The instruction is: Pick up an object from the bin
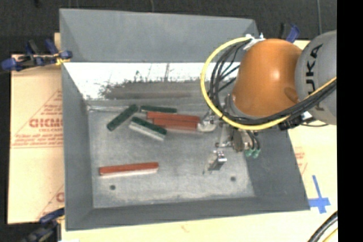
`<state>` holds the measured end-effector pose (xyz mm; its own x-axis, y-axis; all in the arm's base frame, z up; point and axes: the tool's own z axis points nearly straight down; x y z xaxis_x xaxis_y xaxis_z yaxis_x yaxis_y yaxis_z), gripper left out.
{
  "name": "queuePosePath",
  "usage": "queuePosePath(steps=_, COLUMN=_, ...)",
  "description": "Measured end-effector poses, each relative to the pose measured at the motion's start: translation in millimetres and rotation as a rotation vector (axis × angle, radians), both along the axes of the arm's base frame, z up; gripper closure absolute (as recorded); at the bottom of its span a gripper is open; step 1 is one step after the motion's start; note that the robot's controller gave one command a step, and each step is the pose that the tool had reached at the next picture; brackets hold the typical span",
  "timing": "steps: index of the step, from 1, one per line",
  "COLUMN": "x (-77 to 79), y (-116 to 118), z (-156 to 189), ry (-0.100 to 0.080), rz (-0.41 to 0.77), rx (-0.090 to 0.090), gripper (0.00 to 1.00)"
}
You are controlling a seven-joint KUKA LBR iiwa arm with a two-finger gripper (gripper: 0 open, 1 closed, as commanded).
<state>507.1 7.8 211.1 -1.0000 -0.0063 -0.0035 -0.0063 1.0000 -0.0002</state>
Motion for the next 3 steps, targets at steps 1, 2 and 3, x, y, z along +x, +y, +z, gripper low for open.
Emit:
queuePosePath(steps=1, x=1.8, y=63.3, z=-68.7, ry=-0.005, rz=0.033, rx=0.001, gripper=0.0)
queuePosePath(steps=2, x=69.2, y=76.4, z=-70.6, ry=0.002, rz=-0.056, rx=0.001, gripper=0.0)
queuePosePath(steps=3, x=62.0, y=111.6, z=-72.1, ry=-0.003, rz=-0.036, rx=0.0, gripper=0.0)
